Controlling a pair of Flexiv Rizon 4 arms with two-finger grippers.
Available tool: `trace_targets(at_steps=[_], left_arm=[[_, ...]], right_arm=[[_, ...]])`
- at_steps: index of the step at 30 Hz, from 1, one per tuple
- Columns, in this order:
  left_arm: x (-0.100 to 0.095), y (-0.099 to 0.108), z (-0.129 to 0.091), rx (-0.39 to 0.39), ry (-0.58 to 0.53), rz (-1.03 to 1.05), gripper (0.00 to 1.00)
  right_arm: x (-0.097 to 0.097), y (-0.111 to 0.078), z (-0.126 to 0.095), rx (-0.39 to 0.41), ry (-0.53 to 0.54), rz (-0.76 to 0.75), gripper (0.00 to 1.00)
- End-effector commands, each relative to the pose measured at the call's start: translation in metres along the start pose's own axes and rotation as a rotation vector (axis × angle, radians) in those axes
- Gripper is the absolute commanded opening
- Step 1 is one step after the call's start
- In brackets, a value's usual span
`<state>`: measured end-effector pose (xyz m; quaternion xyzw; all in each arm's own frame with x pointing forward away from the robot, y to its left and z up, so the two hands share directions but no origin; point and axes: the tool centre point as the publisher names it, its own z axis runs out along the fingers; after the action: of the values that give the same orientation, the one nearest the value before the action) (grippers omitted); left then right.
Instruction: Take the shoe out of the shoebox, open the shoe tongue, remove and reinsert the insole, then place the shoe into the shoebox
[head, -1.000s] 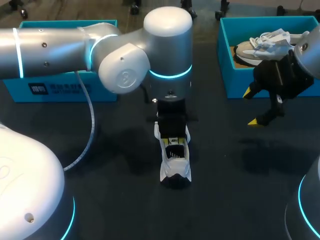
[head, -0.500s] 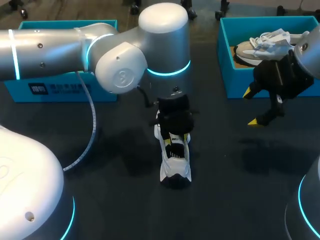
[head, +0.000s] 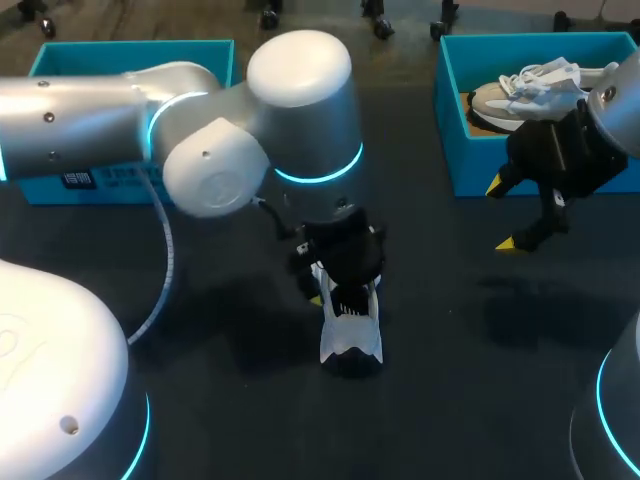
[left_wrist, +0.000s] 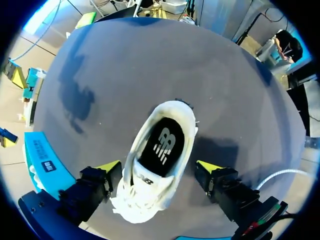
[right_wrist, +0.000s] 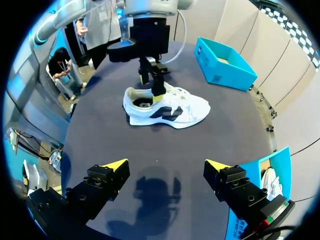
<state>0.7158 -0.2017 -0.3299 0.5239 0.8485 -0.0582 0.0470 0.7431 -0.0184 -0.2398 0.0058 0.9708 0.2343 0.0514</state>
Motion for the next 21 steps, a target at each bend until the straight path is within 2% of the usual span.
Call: trace_targets(at_steps=[1,8,11,18,21], left_arm=[[0.006,0.002,-0.001,0.002,-0.020,0.002,1.00],[0.003,0.002,-0.003,0.011,-0.025,-0.016,1.00],[-0.005,-0.001,-0.015,0.006,-0.008,-0.139,1.00],[-0.003,-0.008,-0.024,0.014,-0.028,-0.325,1.00],[0.000,-0.010,-0.027,0.033,0.013,-0.448,1.00]], right_arm=[[0.001,0.000,0.000,0.001,-0.001,0.000,1.00],[0.001,0.000,0.000,0.001,-0.001,0.000,1.00],[0.001,0.000,0.000,0.001,-0.001,0.000,1.00],[0.001,0.000,0.000,0.001,-0.001,0.000,1.00],[0.001,0.000,0.000,0.001,-0.001,0.000,1.00]])
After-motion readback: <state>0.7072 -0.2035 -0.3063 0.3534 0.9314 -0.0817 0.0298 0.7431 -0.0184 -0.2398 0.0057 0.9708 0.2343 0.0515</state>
